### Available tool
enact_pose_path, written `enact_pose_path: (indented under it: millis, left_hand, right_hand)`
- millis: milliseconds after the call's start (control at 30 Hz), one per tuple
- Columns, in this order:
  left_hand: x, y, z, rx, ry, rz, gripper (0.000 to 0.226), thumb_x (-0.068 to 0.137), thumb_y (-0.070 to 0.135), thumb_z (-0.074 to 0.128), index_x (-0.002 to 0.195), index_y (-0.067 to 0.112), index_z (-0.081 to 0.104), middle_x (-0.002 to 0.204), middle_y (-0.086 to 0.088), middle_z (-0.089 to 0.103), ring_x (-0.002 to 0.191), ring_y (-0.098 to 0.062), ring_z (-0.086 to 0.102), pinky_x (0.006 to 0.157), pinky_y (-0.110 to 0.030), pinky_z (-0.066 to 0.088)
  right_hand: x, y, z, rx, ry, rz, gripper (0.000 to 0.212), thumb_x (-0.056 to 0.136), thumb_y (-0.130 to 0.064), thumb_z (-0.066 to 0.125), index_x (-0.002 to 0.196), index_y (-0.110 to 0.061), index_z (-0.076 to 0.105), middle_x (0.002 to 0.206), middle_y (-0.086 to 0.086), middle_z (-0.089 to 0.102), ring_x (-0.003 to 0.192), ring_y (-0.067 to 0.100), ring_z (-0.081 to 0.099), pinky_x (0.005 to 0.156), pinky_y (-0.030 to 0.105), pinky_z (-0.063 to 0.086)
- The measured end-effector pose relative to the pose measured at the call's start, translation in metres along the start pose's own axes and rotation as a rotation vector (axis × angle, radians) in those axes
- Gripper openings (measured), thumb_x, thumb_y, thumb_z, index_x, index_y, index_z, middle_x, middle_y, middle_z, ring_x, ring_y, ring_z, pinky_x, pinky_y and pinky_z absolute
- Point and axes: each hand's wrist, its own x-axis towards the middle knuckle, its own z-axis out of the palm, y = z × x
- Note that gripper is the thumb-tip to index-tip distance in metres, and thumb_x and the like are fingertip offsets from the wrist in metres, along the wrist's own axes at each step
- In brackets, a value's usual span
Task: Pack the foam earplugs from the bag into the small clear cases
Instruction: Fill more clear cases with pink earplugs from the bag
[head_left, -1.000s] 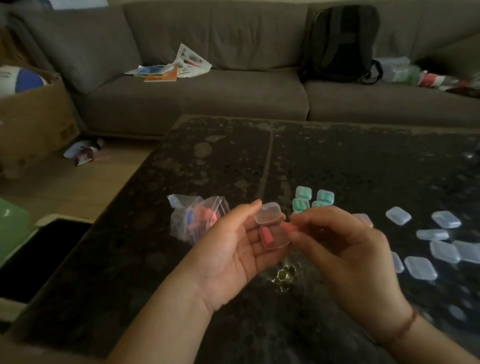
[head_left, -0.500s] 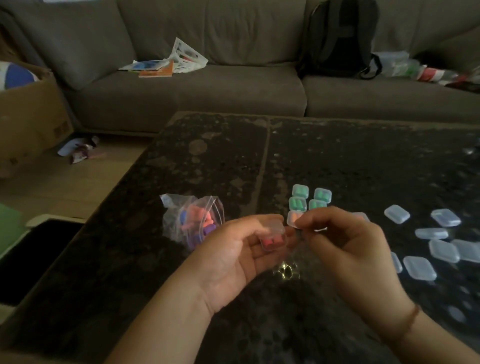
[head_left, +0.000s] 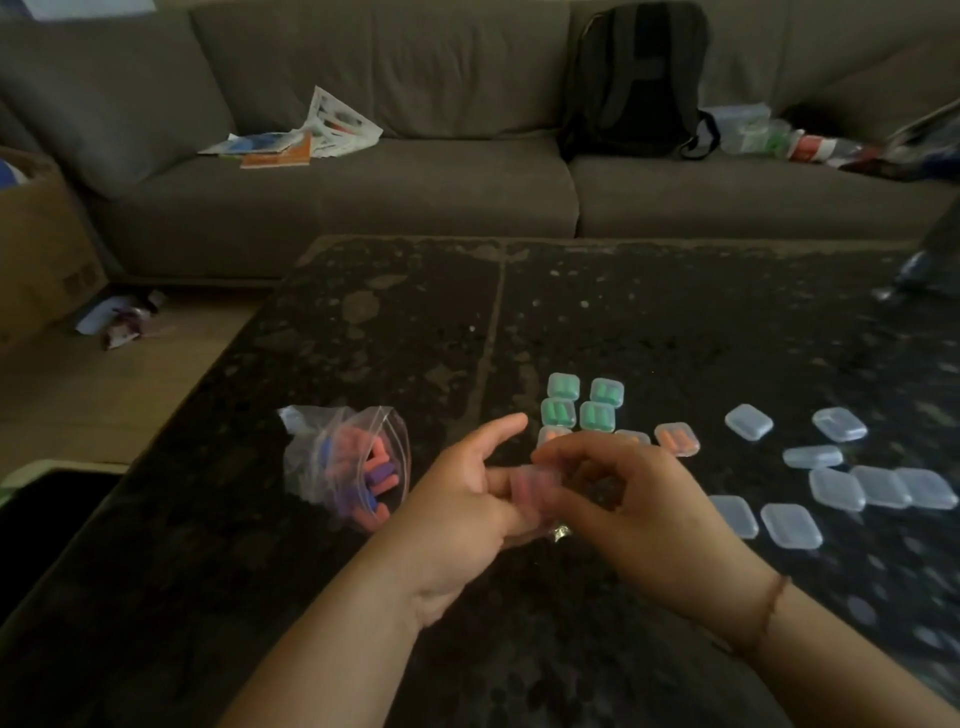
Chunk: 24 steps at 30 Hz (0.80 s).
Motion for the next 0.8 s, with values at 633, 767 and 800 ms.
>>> enact_pose_path:
  millis: [633,767,800]
  left_hand:
    - [0.019,0.005,0.029,0.088,0.013,-0.031,0.04,0.099,0.022,0.064,0.137,0.029,0.057,0.118,0.014,0.071,0.105,-0.002,0.071,0.096,-0.026,0.056]
    - [0.02,0.006,0.028,0.104,0.029,-0.02,0.035,0.1,0.026,0.061,0.134,0.029,0.059,0.119,0.013,0.071,0.102,-0.001,0.072,0.092,-0.023,0.057]
    - [0.021,0.006,0.028,0.095,0.029,-0.025,0.033,0.1,0.026,0.061,0.133,0.029,0.06,0.12,0.012,0.071,0.102,-0.002,0.072,0.093,-0.025,0.057]
  right_hand:
    - [0.06,0.073,-0.077,-0.699,0.13,0.182,0.041,0.085,-0.048,0.063,0.123,-0.036,0.053,0.111,-0.011,0.065,0.097,0.01,0.061,0.082,0.035,0.055]
    - [0.083,0.09,-0.084,-0.746,0.074,0.313,0.024,0.087,-0.052,0.059,0.104,-0.036,0.057,0.1,-0.01,0.066,0.086,0.01,0.061,0.074,0.033,0.053]
    - [0.087,0.09,-0.083,-0.737,0.046,0.325,0.023,0.086,-0.053,0.059,0.1,-0.036,0.058,0.098,-0.011,0.065,0.085,0.009,0.06,0.075,0.032,0.054]
